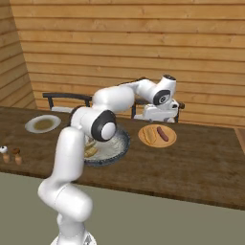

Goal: Place one bun and one sausage from the bowl on each plate.

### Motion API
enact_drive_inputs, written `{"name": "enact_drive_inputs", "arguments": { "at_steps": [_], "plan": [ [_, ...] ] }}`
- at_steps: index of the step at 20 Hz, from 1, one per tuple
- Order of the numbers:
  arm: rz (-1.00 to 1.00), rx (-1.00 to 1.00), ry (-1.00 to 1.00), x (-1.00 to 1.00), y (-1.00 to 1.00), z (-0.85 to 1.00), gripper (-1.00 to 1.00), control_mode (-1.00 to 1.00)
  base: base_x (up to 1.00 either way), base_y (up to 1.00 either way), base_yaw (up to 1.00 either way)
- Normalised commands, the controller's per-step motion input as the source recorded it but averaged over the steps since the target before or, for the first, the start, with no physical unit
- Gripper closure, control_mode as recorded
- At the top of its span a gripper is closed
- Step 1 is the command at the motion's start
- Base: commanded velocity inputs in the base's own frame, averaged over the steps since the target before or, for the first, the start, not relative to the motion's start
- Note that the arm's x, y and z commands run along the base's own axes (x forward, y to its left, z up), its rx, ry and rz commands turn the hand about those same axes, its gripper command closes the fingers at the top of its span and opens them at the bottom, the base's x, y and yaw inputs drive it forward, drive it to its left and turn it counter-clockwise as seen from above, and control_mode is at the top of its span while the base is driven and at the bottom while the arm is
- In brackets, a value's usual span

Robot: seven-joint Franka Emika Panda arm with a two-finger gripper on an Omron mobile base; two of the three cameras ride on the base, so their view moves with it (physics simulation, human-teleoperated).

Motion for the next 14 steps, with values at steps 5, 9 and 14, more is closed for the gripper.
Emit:
{"name": "enact_drive_inputs", "arguments": {
  "at_steps": [5, 9, 14],
  "plan": [
    [0.00, 0.00, -0.09, -1.00, 1.00, 0.61, -1.00, -1.00, 0.00, 0.00, 0.00],
    [0.00, -0.01, 0.06, -0.94, 1.00, 0.70, -1.00, -1.00, 0.00, 0.00, 0.00],
    [-0.06, 0.00, 0.30, -0.76, 1.00, 0.34, -1.00, -1.00, 0.00, 0.00, 0.00]
  ]
}}
